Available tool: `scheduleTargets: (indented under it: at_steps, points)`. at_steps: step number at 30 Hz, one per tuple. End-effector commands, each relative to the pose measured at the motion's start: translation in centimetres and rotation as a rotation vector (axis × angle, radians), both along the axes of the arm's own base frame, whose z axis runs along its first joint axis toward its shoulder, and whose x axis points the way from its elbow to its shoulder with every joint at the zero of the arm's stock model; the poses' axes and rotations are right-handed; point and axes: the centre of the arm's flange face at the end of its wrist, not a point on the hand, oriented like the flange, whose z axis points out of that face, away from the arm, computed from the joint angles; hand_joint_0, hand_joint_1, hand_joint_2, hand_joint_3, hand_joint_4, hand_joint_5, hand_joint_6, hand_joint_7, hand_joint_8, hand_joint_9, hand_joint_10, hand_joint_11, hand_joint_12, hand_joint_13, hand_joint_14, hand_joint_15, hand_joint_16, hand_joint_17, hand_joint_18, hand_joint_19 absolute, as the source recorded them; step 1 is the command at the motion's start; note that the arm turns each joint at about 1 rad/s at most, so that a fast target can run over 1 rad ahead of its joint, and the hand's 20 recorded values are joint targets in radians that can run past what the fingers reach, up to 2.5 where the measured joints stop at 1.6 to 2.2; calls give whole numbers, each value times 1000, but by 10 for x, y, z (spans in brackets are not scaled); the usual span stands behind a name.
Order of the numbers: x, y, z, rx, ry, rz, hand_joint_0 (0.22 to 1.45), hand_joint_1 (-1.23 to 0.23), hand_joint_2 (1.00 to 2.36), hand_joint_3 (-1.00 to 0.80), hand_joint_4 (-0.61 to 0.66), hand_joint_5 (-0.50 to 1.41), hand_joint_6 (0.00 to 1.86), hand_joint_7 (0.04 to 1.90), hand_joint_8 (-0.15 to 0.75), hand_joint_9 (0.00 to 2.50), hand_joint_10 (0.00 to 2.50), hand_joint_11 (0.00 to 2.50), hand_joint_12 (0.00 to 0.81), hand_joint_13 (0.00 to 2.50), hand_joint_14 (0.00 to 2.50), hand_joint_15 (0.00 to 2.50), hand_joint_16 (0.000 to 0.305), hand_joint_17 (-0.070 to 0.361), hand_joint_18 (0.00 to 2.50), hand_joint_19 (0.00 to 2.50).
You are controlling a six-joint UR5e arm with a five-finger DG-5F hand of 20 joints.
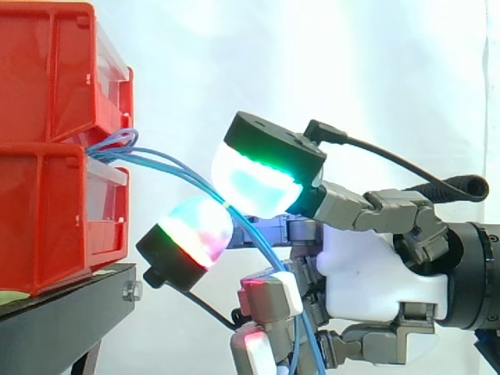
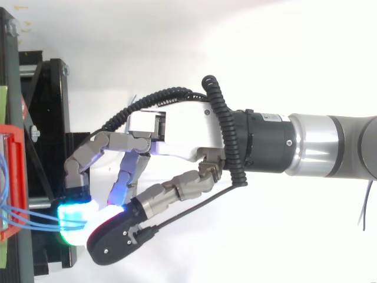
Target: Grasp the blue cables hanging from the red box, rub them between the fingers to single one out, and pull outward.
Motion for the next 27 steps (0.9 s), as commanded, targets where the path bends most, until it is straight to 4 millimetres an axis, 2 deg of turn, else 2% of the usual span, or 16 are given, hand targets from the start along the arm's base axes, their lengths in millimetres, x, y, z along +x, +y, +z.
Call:
scheduleTargets:
  at_steps: [1,6,10,12,15,16,18,19,20,24,27]
  points:
    - [0,0,0,-1,0,0,600,-631,1014,-291,13,-136,825,996,304,1253,26,820,363,1115,21,575,48,107,976,693]
    - [0,0,0,-1,0,0,595,-695,1018,-144,7,-135,866,958,328,1260,24,811,389,1138,21,552,53,119,1034,652]
    - [0,0,0,-1,-2,0,618,-801,1020,-94,4,-141,876,978,310,1233,25,817,378,1120,20,564,51,114,1011,660]
    - [1,0,0,-1,-3,0,634,-840,1023,-90,-44,-144,876,1017,300,1216,23,829,367,1097,21,568,48,109,986,658]
    - [0,0,1,-1,-5,0,683,-891,1024,-140,-117,-153,888,1048,292,1202,25,839,357,1094,21,577,47,107,974,639]
    - [0,0,1,-1,-5,0,706,-910,1023,-162,-130,-155,886,1124,287,1203,26,832,353,1095,23,576,47,106,968,640]
    - [0,1,0,-1,-3,1,744,-930,1021,-206,-173,-159,894,1162,282,1201,26,838,348,1093,23,576,47,105,959,633]
    - [0,1,1,-1,-5,1,782,-937,1017,-277,-178,-163,897,1254,278,1201,25,845,347,1090,23,582,46,104,939,632]
    - [0,1,1,-1,-5,1,789,-936,1016,-296,-186,-164,899,1257,279,1202,23,846,347,1088,23,573,46,104,933,635]
    - [0,1,1,-1,-5,1,822,-914,1006,-435,-209,-174,918,1124,270,1192,26,844,338,1082,21,576,46,103,919,637]
    - [0,1,1,-1,-5,1,804,-904,1000,-500,-157,-178,919,1016,267,1190,26,854,336,1084,23,572,46,102,934,616]
